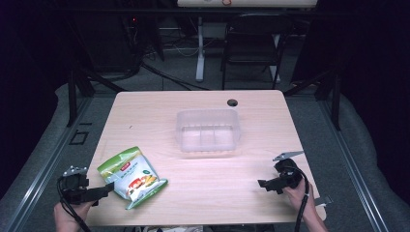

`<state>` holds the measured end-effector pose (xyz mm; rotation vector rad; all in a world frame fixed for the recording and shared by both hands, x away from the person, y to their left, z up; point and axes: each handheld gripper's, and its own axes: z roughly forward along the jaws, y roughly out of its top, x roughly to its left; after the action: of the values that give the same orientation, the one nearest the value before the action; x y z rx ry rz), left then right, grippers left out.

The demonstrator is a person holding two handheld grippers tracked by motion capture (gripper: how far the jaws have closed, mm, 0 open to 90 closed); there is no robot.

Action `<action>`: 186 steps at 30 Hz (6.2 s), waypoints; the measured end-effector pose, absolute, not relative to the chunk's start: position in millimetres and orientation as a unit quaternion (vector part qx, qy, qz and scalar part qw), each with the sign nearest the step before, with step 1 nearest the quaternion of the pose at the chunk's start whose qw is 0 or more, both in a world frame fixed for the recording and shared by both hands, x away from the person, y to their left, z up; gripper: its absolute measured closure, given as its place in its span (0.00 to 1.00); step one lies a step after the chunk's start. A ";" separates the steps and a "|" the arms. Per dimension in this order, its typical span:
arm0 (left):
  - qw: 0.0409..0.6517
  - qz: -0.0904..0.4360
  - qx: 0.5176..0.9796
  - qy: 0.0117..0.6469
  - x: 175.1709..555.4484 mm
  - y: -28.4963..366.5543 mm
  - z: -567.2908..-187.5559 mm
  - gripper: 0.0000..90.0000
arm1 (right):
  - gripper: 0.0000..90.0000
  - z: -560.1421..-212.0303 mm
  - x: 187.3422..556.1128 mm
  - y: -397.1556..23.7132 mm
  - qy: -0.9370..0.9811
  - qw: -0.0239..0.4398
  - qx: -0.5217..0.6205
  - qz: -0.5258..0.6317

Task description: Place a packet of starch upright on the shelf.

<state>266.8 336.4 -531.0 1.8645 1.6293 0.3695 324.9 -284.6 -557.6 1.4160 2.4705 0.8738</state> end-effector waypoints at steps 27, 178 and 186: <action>0.353 0.109 0.681 0.632 273.8 343.2 -536.3 0.00 | 0.01 -558.5 324.7 -278.5 0.839 0.083 0.461 0.277; 0.526 0.079 0.741 0.410 285.6 256.6 -429.0 1.00 | 0.02 -558.2 323.1 -275.9 0.848 0.092 0.449 0.267; 0.523 0.084 0.739 0.416 297.5 257.7 -420.5 1.00 | 0.02 -558.4 323.4 -275.9 0.849 0.092 0.448 0.265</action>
<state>297.5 257.7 -420.5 1.7691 0.9957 0.2006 323.4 -275.9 -558.4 1.3299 2.5202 0.7883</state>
